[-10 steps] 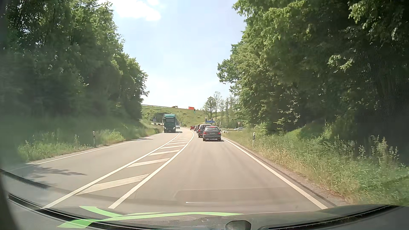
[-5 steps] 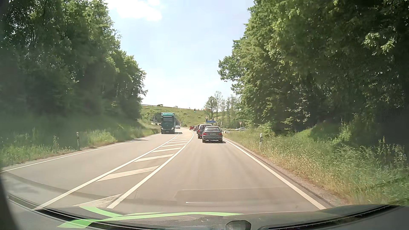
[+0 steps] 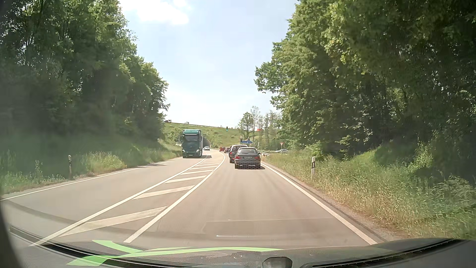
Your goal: Follow the waypoints while adhering to traffic rules and regulations
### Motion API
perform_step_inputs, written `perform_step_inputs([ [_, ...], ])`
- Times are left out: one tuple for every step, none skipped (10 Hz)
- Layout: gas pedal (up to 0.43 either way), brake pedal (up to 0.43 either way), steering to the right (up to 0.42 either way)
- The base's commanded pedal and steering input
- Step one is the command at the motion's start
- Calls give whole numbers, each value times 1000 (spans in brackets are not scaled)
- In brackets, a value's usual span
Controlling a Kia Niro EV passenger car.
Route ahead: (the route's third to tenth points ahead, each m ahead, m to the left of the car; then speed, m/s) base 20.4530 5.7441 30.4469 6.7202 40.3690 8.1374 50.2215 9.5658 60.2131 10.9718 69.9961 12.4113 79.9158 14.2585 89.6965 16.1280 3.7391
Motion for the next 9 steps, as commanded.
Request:
perform_step_inputs([
  [0, 104, -6],
  [0, 104, -6],
  [0, 98, -7],
  [0, 98, -7],
  [0, 98, -7],
  [0, 98, -7],
  [0, 91, -7],
  [0, 79, -7],
  [0, 61, -7],
])
